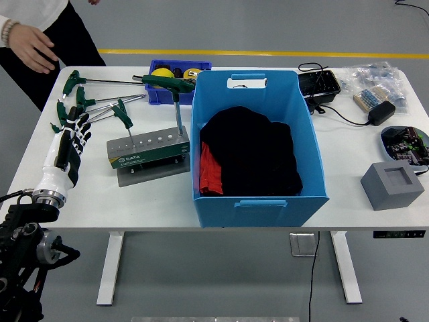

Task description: Lift tool from toolbox,place it in box,lift tool from toolbox,place it in box

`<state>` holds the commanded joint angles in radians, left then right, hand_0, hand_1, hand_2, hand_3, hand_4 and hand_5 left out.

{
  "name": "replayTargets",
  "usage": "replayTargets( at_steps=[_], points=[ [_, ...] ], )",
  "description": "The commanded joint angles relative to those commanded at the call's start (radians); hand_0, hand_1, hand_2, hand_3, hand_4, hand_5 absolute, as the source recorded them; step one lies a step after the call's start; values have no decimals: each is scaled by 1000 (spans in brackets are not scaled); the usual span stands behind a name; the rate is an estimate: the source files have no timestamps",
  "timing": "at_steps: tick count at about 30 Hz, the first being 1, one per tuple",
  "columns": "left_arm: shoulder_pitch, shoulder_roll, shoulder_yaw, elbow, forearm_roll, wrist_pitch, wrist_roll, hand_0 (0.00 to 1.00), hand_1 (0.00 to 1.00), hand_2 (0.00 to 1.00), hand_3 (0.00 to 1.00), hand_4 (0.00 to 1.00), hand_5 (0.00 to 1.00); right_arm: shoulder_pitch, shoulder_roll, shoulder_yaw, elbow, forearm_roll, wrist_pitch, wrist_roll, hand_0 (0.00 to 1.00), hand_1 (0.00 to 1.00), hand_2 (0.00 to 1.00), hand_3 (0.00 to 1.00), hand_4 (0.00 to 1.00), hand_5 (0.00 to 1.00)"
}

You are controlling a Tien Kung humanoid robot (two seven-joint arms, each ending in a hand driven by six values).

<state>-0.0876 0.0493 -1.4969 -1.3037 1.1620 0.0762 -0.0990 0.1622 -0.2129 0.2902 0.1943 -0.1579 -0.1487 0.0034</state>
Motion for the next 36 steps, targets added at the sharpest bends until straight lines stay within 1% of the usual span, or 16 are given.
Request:
replayTargets(
  at_steps=[28, 31, 36],
  points=[
    [3, 1, 4, -2, 1, 2, 0, 994, 998, 998, 998, 998, 998, -6, 3, 11, 0, -18, -1, -6, 669, 651, 728, 574, 767, 726],
    [3, 3, 8, -4, 2, 3, 1, 994, 998, 998, 998, 998, 998, -8, 3, 12, 0, -22, -1, -7, 669, 651, 728, 574, 767, 726],
    [-5, 15, 16, -18, 16, 14, 4, 996, 998, 998, 998, 998, 998, -12, 4, 16, 0, -26, -2, -8, 671, 651, 728, 575, 767, 727]
  ],
)
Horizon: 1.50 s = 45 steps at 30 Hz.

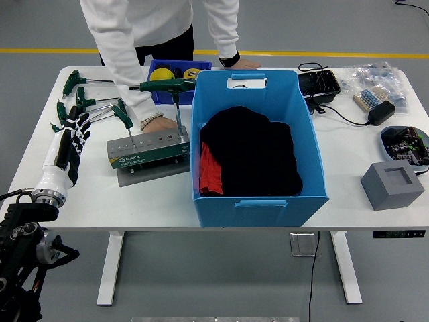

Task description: Lift tool from toolbox,place it in box,lift tool from toolbox,place it in box

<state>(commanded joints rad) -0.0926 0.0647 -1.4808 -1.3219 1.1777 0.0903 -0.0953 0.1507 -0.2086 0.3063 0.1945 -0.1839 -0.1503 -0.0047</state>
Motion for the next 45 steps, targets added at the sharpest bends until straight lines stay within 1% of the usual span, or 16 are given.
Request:
replayTargets(
  at_steps=[6, 8, 13, 14, 16, 19, 20, 24, 25, 26, 29, 31, 32, 43, 44, 45],
  points=[
    [-16, 15, 14, -44, 90, 32, 9, 998, 998, 998, 998, 998, 998, -4, 1, 5, 0, -7, 0, -2, 671, 650, 729, 574, 767, 728],
    [-24, 18, 21, -66, 147, 60, 13, 998, 998, 998, 998, 998, 950, -4, 1, 4, 0, -6, 1, -2, 671, 650, 728, 574, 766, 727],
    [-47, 25, 39, -120, 320, 123, 33, 998, 998, 998, 998, 998, 950, -2, 0, -1, 0, 2, 1, -1, 671, 650, 728, 574, 766, 727],
    [-52, 26, 42, -131, 366, 131, 38, 998, 998, 998, 998, 998, 753, -2, 0, -1, 0, 3, 1, 0, 671, 650, 728, 574, 766, 728],
    [-70, 32, 56, -163, 443, 140, 60, 998, 998, 998, 998, 998, 753, -1, 0, -2, 0, 6, 2, 0, 671, 650, 728, 574, 766, 728],
    [-109, 46, 96, -196, 565, 121, 92, 998, 998, 998, 998, 998, 753, 1, 0, -3, -1, 8, 2, 0, 671, 650, 728, 574, 766, 728],
    [-128, 54, 116, -204, 610, 106, 104, 998, 998, 998, 998, 998, 570, 1, -1, -3, -1, 7, 2, 0, 671, 650, 728, 573, 766, 729],
    [-213, 82, 201, -205, 779, 30, 150, 998, 998, 998, 998, 998, 570, 4, -2, -1, -1, 1, 2, -2, 671, 650, 728, 573, 766, 729],
    [-235, 86, 222, -201, 818, 5, 167, 998, 998, 998, 998, 998, 570, 5, -2, 0, -1, -2, 2, -3, 671, 650, 728, 573, 766, 729],
    [-258, 89, 243, -195, 864, -21, 186, 998, 998, 998, 998, 998, 483, 5, -2, 0, -1, -3, 2, -3, 672, 650, 730, 573, 766, 729],
    [-311, 91, 294, -172, 987, -66, 229, 998, 998, 998, 998, 998, 483, 5, -2, 0, -1, 0, 2, -3, 672, 650, 730, 573, 766, 729],
    [-346, 89, 327, -144, 1069, -69, 253, 998, 998, 998, 998, 998, 483, 6, -2, 0, -1, 0, 1, -3, 672, 650, 730, 573, 766, 729],
    [-368, 86, 348, -123, 1091, -67, 267, 998, 998, 998, 998, 998, 425, 6, -2, 1, -1, -1, 1, -4, 672, 650, 729, 574, 766, 728],
    [-534, 40, 464, 137, 1091, -30, 344, 998, 998, 998, 998, 998, 414, 10, -2, 10, 1, -15, 1, -10, 669, 650, 729, 574, 766, 728],
    [-545, 35, 470, 158, 1091, -22, 346, 967, 900, 881, 998, 998, 450, 10, -2, 10, 1, -17, 1, -10, 673, 651, 729, 574, 767, 727],
    [-558, 30, 477, 180, 1091, -10, 347, 967, 900, 881, 998, 998, 450, 10, -2, 11, 1, -19, 1, -11, 673, 651, 729, 574, 767, 727]
  ],
)
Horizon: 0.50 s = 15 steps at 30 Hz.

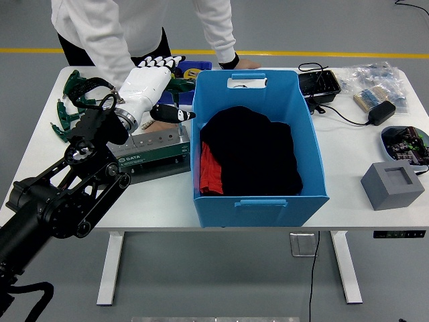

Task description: Lift tool from toolbox,place it in box,lift tool from toolbox,place it in box

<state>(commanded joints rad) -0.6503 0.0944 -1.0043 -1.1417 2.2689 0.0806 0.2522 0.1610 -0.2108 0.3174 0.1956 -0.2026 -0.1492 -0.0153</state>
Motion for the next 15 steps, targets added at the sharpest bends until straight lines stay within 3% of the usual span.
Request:
replayTargets(
  at_steps=[4, 5, 10, 11, 15],
  points=[
    [-42, -19, 17, 76, 0, 25, 3, 967, 900, 881, 998, 998, 450, 0, -1, 7, 1, -15, 1, -4, 673, 651, 729, 574, 767, 727],
    [-53, -24, 21, 96, 0, 31, 5, 866, 781, 737, 868, 998, 527, 1, -1, 9, 1, -18, 1, -4, 670, 651, 729, 575, 768, 726],
    [-95, -37, 46, 181, 0, 50, 11, 866, 781, 737, 868, 998, 527, 3, -1, 16, 2, -30, 1, -9, 670, 651, 729, 575, 768, 726],
    [-102, -38, 51, 193, 0, 52, 11, 730, 697, 637, 746, 998, 545, 3, -2, 18, 2, -34, 1, -10, 673, 652, 731, 575, 768, 724],
    [-123, -39, 72, 222, 0, 49, 17, 730, 697, 637, 746, 998, 545, 6, -3, 25, 3, -48, 2, -14, 673, 652, 731, 575, 768, 724]
  ],
)
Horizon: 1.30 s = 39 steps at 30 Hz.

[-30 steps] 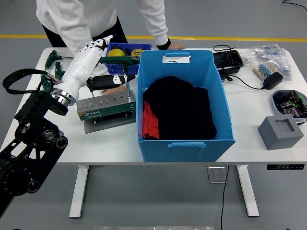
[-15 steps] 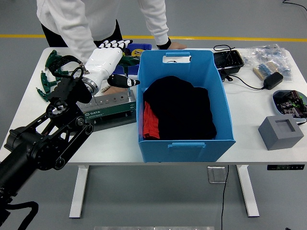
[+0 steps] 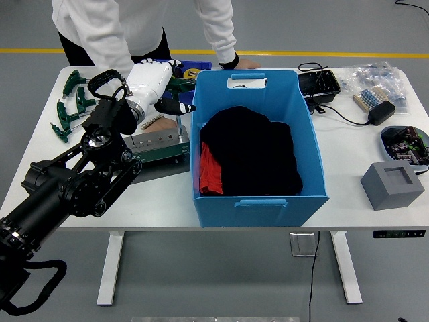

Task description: Lift tool from toolbox,place it in box,lift tool from toolbox,place it in box

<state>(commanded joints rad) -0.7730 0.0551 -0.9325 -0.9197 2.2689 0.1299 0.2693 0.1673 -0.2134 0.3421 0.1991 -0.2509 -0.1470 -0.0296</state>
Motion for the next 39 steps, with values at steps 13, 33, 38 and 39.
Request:
replayTargets(
  at_steps=[13, 33, 38, 39],
  points=[
    [-45, 2, 33, 70, 0, -1, 5, 469, 564, 508, 605, 998, 553, 4, -3, 8, 2, -17, 1, -5, 671, 651, 731, 575, 771, 719],
    [-68, 6, 62, 146, 0, 34, 2, 299, 255, 266, 335, 998, 582, 3, -4, 22, 4, -49, 1, -12, 670, 653, 733, 577, 772, 718],
    [-74, 4, 63, 163, 0, 37, 7, 299, 255, 266, 335, 998, 582, 6, -4, 21, 4, -48, 1, -12, 670, 653, 733, 577, 772, 718],
    [-75, 4, 63, 168, -1, 39, 7, 276, 224, 243, 306, 998, 591, 6, -4, 20, 4, -47, 1, -12, 669, 653, 732, 577, 772, 718]
  ],
)
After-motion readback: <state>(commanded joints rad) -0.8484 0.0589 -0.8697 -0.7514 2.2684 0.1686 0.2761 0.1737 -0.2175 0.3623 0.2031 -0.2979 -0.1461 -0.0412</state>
